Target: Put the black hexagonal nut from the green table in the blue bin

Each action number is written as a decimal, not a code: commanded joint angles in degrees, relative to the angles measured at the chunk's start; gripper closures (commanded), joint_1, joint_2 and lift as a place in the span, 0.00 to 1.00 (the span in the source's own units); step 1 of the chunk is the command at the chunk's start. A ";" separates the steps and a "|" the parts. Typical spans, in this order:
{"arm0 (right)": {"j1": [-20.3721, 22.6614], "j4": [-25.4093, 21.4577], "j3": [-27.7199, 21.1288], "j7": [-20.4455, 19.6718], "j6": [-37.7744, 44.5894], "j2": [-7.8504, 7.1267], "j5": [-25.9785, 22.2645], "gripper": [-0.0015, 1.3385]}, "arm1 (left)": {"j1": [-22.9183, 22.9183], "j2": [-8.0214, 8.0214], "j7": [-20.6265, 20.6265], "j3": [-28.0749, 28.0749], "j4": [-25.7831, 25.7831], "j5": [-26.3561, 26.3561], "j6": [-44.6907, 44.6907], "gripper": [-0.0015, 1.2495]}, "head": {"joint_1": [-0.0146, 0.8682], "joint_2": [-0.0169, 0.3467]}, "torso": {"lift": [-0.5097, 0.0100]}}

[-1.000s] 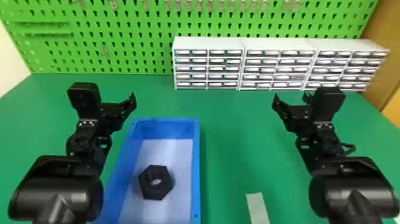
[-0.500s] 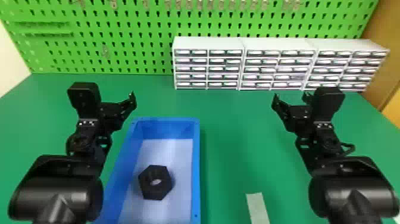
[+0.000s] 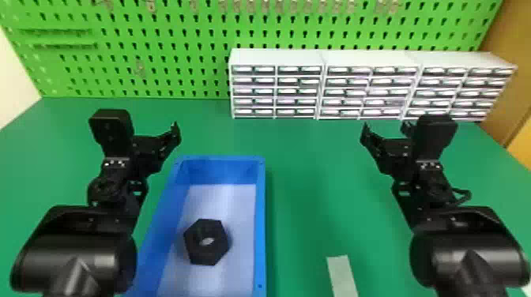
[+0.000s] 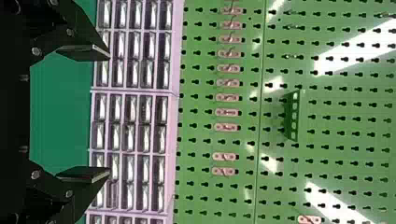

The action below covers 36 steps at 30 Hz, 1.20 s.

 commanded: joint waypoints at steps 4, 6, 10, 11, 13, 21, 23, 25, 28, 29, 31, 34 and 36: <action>0.00 0.00 -0.08 0.00 0.09 0.05 0.01 0.30 | 0.00 0.05 -0.01 -0.06 0.00 0.00 0.00 0.20 | 0.79 0.19 | 0.80; 0.09 0.00 -0.08 0.00 0.09 0.05 0.01 0.30 | 0.00 -0.04 -0.01 -0.06 0.00 0.00 0.00 0.20 | 0.79 0.19 | 0.80; 0.09 0.00 -0.17 0.00 0.09 0.05 -0.08 0.30 | 0.00 0.05 -0.01 0.02 0.00 0.00 0.00 0.20 | 0.79 0.19 | 0.80; 0.09 0.00 -0.17 0.00 0.09 0.05 -0.08 0.30 | 0.00 0.05 -0.01 0.02 0.00 0.00 0.00 0.20 | 0.79 0.19 | 0.80; 0.09 0.00 -0.26 0.00 0.09 0.05 -0.08 0.30 | 0.00 -0.04 -0.01 -0.06 0.00 0.00 0.00 0.20 | 0.79 0.19 | 0.80; 0.09 0.00 -0.26 0.00 0.09 0.05 -0.08 0.30 | 0.00 -0.04 -0.01 -0.06 0.00 0.00 0.00 0.20 | 0.79 0.19 | 0.80; 0.09 0.00 -0.26 0.00 0.09 0.05 -0.08 0.30 | 0.00 -0.04 0.08 -0.06 0.00 0.00 0.00 0.20 | 0.79 0.19 | 0.80; 0.09 0.00 -0.35 0.00 0.09 0.14 -0.08 0.30 | 0.00 0.05 0.08 0.02 0.00 0.00 0.00 0.20 | 0.79 0.19 | 0.80; 0.09 0.00 -0.35 0.00 0.09 0.14 -0.08 0.30 | 0.00 -0.04 0.08 -0.06 0.00 0.00 0.00 0.20 | 0.79 0.19 | 0.80; 0.09 0.00 -0.35 0.00 0.09 0.14 -0.08 0.30 | 0.00 -0.04 -0.01 -0.06 0.00 0.00 0.00 0.20 | 0.79 0.19 | 0.80; 0.09 0.00 -0.35 0.00 0.09 0.14 -0.08 0.30 | 0.00 -0.04 0.08 -0.06 0.00 0.00 0.00 0.20 | 0.79 0.19 | 0.80; 0.09 0.00 -0.35 0.00 0.09 0.14 -0.08 0.30 | 0.00 -0.04 0.08 -0.06 0.00 0.00 0.09 0.20 | 0.79 0.19 | 0.80; 0.09 0.00 -0.26 0.00 0.09 0.14 -0.08 0.30 | 0.00 0.05 -0.01 -0.06 0.00 0.00 0.09 0.20 | 0.79 0.19 | 0.80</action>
